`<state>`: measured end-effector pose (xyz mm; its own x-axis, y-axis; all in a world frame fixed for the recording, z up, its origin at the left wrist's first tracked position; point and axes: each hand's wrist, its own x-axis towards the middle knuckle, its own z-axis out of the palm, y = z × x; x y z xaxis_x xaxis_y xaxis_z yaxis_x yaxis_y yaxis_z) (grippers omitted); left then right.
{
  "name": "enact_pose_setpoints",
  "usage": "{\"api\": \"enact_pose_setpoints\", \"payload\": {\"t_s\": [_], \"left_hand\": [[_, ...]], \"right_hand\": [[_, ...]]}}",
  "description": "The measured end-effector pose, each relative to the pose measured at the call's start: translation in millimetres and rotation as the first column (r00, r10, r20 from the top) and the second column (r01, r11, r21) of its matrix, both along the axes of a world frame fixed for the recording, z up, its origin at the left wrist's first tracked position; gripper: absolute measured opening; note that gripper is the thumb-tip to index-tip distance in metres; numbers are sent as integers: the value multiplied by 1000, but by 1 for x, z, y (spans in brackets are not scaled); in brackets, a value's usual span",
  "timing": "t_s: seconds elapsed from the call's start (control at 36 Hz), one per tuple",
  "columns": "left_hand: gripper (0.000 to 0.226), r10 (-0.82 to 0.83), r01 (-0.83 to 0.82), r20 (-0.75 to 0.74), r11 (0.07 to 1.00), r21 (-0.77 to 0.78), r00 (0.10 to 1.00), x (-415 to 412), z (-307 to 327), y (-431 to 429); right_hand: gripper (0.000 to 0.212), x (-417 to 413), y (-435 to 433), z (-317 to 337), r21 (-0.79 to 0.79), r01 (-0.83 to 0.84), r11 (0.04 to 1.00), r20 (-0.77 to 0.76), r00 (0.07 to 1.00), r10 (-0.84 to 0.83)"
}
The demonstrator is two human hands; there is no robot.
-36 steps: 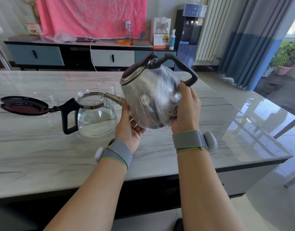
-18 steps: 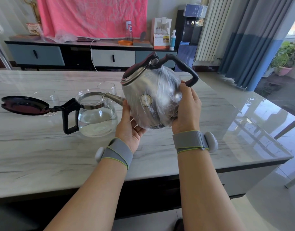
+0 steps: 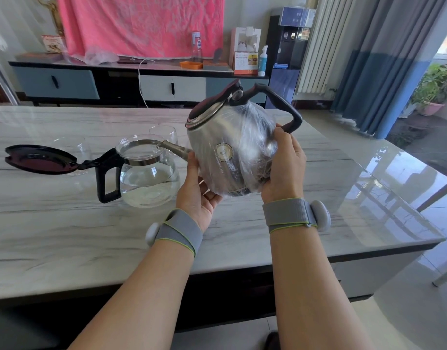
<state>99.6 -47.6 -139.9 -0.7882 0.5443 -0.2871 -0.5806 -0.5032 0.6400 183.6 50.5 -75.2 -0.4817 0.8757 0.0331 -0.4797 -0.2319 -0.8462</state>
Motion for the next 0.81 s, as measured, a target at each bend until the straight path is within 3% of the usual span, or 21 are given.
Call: {"api": "enact_pose_setpoints", "payload": {"t_s": [0.81], "left_hand": [[56,7,-7,-13,1000,-22,1000,1,1,0]], "right_hand": [[16,-1,0,-1,-13,1,1000,8,1000,-1]]}}
